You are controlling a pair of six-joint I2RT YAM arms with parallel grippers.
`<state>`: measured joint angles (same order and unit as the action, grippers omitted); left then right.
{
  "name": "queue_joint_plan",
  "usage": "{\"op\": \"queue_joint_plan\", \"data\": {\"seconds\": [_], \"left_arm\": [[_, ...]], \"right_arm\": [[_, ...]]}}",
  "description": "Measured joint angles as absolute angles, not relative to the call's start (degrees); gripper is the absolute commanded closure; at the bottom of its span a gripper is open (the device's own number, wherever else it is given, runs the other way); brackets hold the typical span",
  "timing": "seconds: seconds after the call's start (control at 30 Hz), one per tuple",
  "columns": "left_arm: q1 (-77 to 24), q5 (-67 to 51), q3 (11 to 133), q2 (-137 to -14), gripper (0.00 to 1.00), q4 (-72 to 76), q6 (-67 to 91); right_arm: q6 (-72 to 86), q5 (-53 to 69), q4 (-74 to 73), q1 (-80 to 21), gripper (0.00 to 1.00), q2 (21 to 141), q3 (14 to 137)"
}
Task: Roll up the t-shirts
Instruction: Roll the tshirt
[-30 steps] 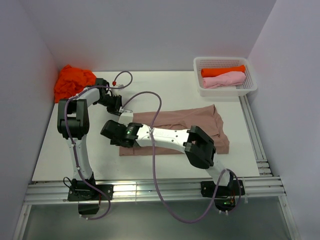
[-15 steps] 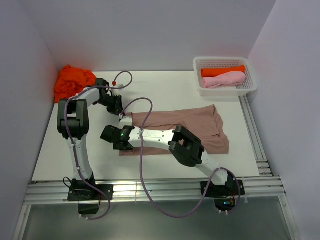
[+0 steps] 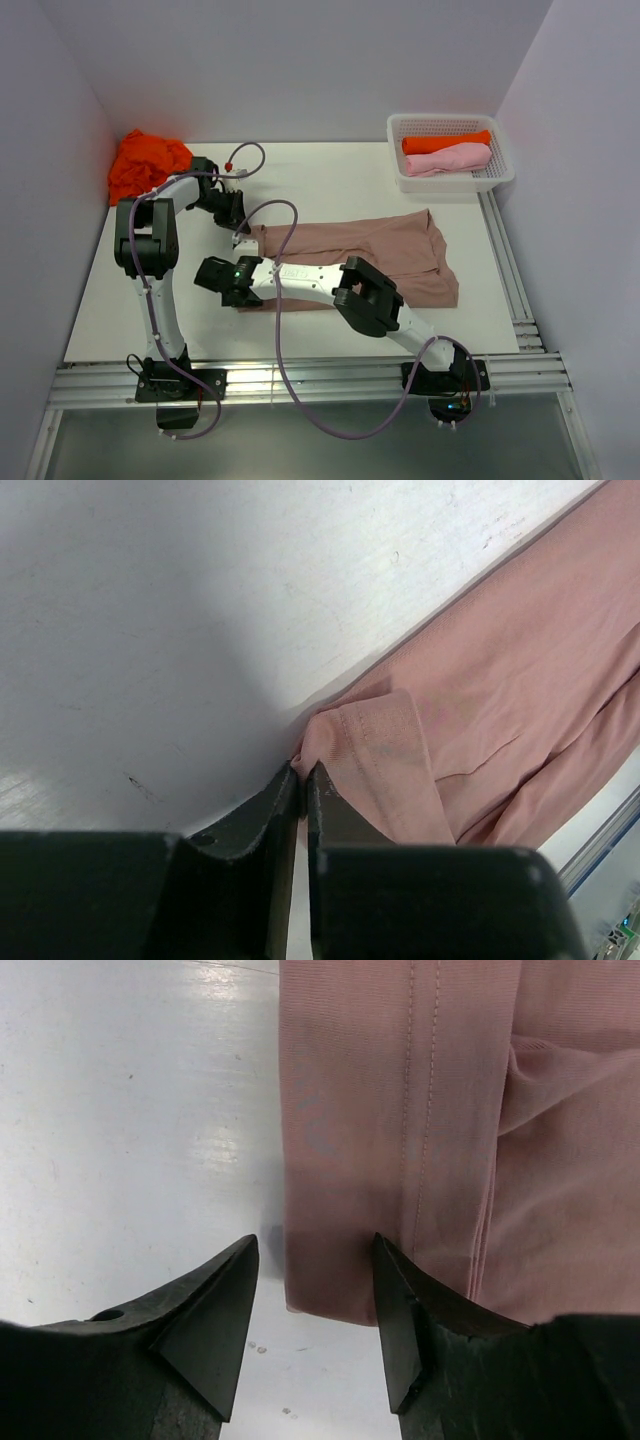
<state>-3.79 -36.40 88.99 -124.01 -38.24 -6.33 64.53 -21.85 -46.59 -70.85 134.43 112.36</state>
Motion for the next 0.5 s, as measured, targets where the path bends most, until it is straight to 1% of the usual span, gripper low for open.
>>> {"op": "queue_joint_plan", "data": {"seconds": [0.07, 0.1, 0.13, 0.17, 0.2, 0.27, 0.3, 0.4, 0.5], "left_arm": [[-3.79, -36.45, 88.97, -124.01, 0.93, -38.17, -6.28], [-3.79, -36.49, 88.97, -124.01, 0.95, -38.17, -6.26], [-3.79, -36.6, 88.97, -124.01, 1.0, -38.17, -6.28], [-3.79, -36.62, 88.97, -124.01, 1.0, -38.17, -6.22], [-3.79, -36.64, 88.92, -124.01, 1.0, -38.13, -6.13], [-3.79, -36.69, 88.79, -123.94, 1.0, -37.91, -6.09], [-3.79, -36.69, 88.47, -123.72, 1.0, -37.6, -5.93], [-3.9, -36.01, 87.85, -123.17, 1.0, -36.99, -5.72], [-4.19, -34.11, 87.74, -122.63, 1.0, -37.1, -5.76]], "right_arm": [[64.69, -21.78, -46.78, -70.89, 0.49, 134.45, 112.36], [64.69, -21.78, -46.94, -70.87, 0.56, 134.45, 112.36], [64.69, -21.78, -47.24, -70.87, 0.6, 134.5, 112.36], [64.75, -21.74, -47.57, -70.87, 0.65, 134.52, 112.36], [64.75, -21.69, -47.86, -70.87, 0.76, 134.52, 112.36], [64.79, -21.43, -48.1, -70.87, 0.81, 134.52, 112.14], [64.62, -21.3, -48.1, -70.87, 0.86, 134.52, 112.12], [63.99, -20.84, -47.24, -70.85, 0.92, 134.45, 111.77], [63.07, -19.77, -43.62, -70.87, 0.95, 132.97, 108.92]]}}
